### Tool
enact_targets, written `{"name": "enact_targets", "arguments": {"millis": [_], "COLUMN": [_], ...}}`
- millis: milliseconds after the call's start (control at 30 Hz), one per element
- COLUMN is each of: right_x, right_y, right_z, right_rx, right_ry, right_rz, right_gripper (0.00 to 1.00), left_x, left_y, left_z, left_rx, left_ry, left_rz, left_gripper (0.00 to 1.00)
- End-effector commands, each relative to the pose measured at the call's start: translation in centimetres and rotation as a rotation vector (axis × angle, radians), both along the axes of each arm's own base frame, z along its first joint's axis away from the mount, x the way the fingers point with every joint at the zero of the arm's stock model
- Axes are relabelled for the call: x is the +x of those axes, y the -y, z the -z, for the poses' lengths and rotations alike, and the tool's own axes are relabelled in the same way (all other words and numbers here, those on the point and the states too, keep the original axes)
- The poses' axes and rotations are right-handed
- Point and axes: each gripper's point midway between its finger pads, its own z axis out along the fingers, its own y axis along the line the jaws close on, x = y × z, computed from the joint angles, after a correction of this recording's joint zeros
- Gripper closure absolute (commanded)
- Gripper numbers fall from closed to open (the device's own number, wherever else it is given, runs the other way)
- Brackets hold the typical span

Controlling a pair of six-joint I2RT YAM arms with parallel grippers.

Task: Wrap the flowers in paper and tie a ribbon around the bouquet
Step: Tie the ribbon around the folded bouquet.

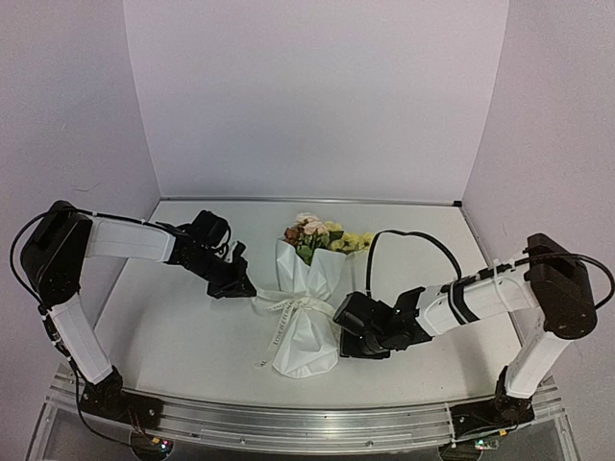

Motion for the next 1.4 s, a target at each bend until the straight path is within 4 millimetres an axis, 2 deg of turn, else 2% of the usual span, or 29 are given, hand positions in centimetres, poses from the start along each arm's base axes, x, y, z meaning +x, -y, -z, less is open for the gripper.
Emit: {"name": "enact_targets", "arguments": {"millis": [0, 33, 200, 267, 400, 633, 833, 1033, 1367], "right_x": [2.0, 2.2, 2.9, 3.5, 5.0, 7.9, 9.4, 9.5, 8.9], "right_y": [-0.6, -0.6, -0.2, 0.1, 0.9, 2.5, 2.5, 5.2, 7.9], "right_z": [-1.4, -1.6, -2.9, -3.9, -5.5, -6.7, -6.0, -5.3, -5.3], "right_rx": [0.004, -0.004, -0.031, -0.053, -0.107, -0.176, -0.223, -0.318, -0.472], "right_ry": [0.084, 0.091, 0.115, 0.129, 0.143, 0.151, 0.135, 0.116, 0.090], "right_rz": [0.054, 0.054, 0.043, 0.037, 0.026, 0.038, 0.018, 0.039, 0.018], "right_gripper": [0.70, 0.73, 0.97, 1.00, 1.00, 1.00, 1.00, 1.00, 1.00], "left_x": [1.0, 1.0, 1.2, 1.3, 1.4, 1.7, 2.0, 2.0, 1.4], "left_y": [0.4, 0.3, 0.1, 0.0, -0.2, -0.4, -1.7, -4.5, -6.7], "left_z": [-2.0, -2.0, -2.2, -2.2, -1.9, -1.6, -0.7, 1.1, 2.8], "left_rx": [-0.029, -0.029, -0.031, -0.031, -0.030, -0.024, 0.024, 0.109, 0.168], "left_ry": [0.050, 0.051, 0.059, 0.061, 0.063, 0.070, 0.069, 0.056, 0.032], "left_rz": [0.012, 0.011, 0.008, 0.005, -0.003, -0.016, -0.059, -0.128, -0.172], "left_gripper": [1.00, 1.00, 1.00, 1.00, 1.00, 1.00, 1.00, 1.00, 1.00]}}
